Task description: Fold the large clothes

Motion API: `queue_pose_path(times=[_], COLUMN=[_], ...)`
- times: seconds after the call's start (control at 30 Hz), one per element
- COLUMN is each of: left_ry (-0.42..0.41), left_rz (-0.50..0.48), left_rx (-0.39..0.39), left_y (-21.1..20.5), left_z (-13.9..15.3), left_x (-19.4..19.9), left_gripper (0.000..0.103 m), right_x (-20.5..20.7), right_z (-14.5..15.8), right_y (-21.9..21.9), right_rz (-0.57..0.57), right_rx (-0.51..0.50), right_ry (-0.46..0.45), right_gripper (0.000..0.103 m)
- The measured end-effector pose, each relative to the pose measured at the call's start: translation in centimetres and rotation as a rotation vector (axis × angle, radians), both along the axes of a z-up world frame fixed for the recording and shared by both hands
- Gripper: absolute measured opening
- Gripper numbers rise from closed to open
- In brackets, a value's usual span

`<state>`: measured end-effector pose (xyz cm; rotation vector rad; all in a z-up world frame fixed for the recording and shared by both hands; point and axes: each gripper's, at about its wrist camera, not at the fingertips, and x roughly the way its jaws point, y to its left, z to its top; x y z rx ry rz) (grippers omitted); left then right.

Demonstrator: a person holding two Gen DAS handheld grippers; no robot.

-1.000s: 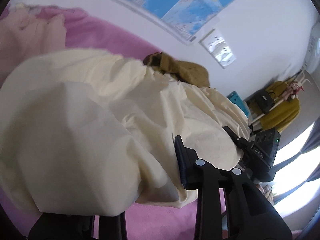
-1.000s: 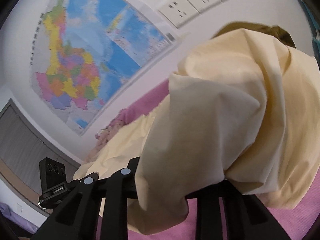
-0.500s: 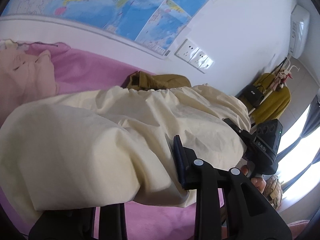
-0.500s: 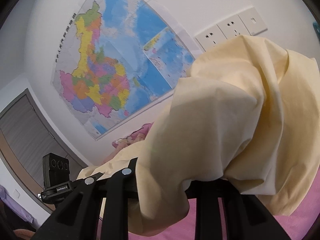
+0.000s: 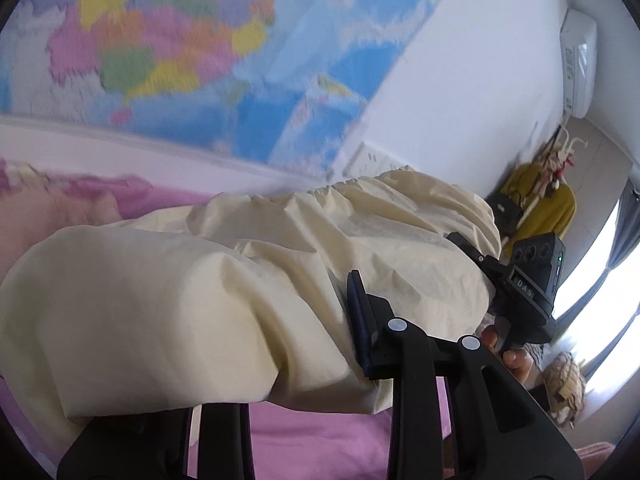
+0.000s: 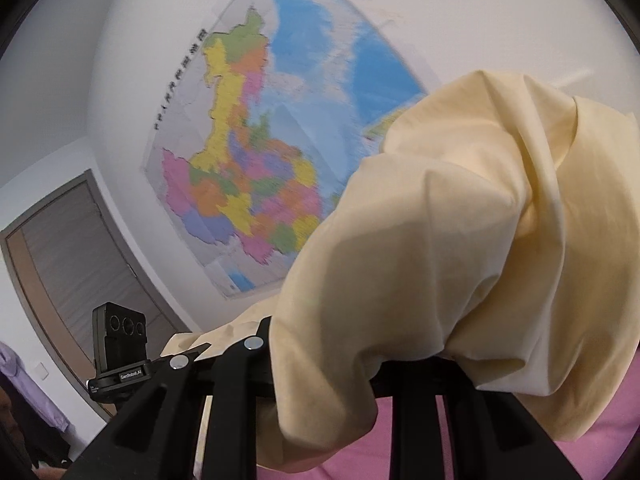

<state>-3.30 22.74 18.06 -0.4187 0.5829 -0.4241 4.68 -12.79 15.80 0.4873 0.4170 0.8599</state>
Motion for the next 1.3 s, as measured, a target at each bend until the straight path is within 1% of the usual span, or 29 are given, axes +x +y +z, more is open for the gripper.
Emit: queue_pose_path(times=[0.2, 0.3, 0.43, 0.57, 0.63, 0.77, 0.9, 0.97, 1.07, 1.13, 1.17, 1.23, 1.27, 1.3], left_ry=[-0.071, -0.078, -0.071, -0.063, -0.065, -0.061, -0.078, -0.088, -0.105, -0.107, -0.092, -0.034, 0.021, 0.046], left_rz=[0.1, 0.156, 0.233, 0.326, 0.357, 0.42, 0.48, 0.509, 0.565, 0.591, 0.598, 0.6, 0.604, 0.604], left_rx=[0.064, 0.078, 0.107, 0.132, 0.148, 0.14, 0.146, 0.142, 0.156, 0.168, 0.181, 0.181, 0.177, 0.17], left_y=[5.1, 8.3, 12.6, 17.2, 19.2, 23.6, 27.6, 29.5, 32.1, 33.4, 34.0, 35.1, 35.8, 36.1], left_z=[4.1, 5.3, 5.9, 5.2, 4.9, 3.8, 2.8, 2.3, 1.3, -0.1, -1.4, -4.6, -7.1, -8.5], left_x=[0.6, 1.0, 2.0, 2.8, 3.1, 3.8, 4.4, 4.7, 5.1, 5.3, 5.6, 6.2, 6.7, 6.9], left_gripper=[0.028, 0.028, 0.028, 0.028, 0.028, 0.028, 0.027, 0.027, 0.027, 0.027, 0.027, 0.027, 0.027, 0.027], right_x=[3.6, 5.4, 7.7, 10.1, 10.9, 11.3, 11.1, 10.8, 9.9, 9.2, 9.0, 8.7, 8.8, 8.9], right_z=[3.4, 4.6, 5.1, 4.2, 3.6, 2.9, 1.6, 0.7, -0.9, -2.5, -3.4, -5.9, -8.1, -10.0], right_y=[5.9, 9.7, 14.9, 20.4, 23.2, 27.5, 31.8, 33.9, 37.5, 39.3, 39.9, 41.1, 41.7, 42.0], right_rz=[0.097, 0.143, 0.199, 0.273, 0.304, 0.34, 0.377, 0.392, 0.421, 0.425, 0.432, 0.446, 0.462, 0.478], right_rx=[0.048, 0.056, 0.059, 0.08, 0.09, 0.085, 0.061, 0.043, -0.015, -0.068, -0.084, -0.144, -0.173, -0.202], right_ry=[-0.041, -0.055, -0.056, -0.001, 0.012, 0.014, 0.017, 0.021, 0.002, -0.023, -0.019, 0.001, 0.041, 0.087], right_gripper=[0.023, 0.023, 0.023, 0.023, 0.023, 0.023, 0.023, 0.023, 0.023, 0.023, 0.023, 0.023, 0.024, 0.024])
